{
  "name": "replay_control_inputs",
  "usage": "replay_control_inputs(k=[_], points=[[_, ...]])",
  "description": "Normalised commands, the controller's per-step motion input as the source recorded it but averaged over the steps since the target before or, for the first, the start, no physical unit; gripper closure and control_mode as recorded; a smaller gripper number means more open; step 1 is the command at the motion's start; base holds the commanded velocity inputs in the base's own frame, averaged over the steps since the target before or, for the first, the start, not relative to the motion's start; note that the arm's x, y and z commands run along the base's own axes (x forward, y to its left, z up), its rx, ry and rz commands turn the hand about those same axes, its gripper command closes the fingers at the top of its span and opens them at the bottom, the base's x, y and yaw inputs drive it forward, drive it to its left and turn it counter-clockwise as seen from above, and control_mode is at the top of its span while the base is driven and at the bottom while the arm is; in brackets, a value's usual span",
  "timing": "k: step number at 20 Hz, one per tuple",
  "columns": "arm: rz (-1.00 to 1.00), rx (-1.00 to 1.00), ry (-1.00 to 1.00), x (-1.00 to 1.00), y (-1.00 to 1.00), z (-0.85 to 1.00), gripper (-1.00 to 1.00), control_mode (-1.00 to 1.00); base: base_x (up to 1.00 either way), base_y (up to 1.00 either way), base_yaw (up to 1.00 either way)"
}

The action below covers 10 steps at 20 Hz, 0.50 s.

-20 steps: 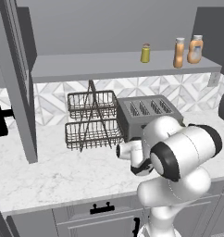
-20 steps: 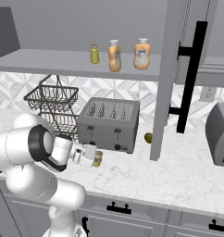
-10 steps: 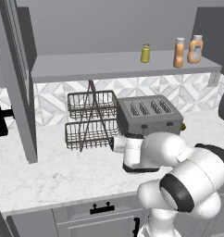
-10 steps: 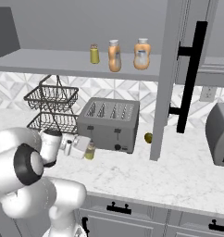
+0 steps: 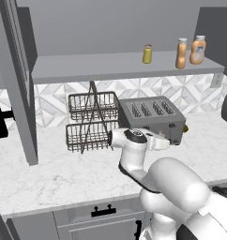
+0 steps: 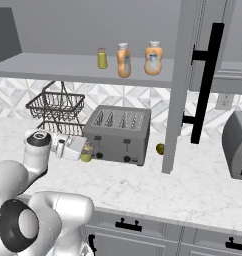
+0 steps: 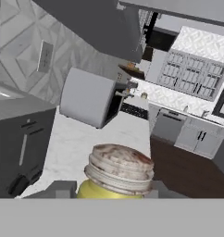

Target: Put the shaker and condiment bottle from the counter next to their counterparts in the cabinet.

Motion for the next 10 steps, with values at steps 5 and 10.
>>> replay_control_inputs(k=[5,10], points=[[0.11,0.00,0.00,-0.06,0.28,0.73,1.00,-1.00,0.00,0.00,0.00],[0.08,-0.02,0.00,-0.13,0.20,0.78,1.00,-1.00,0.00,0.00,0.00]])
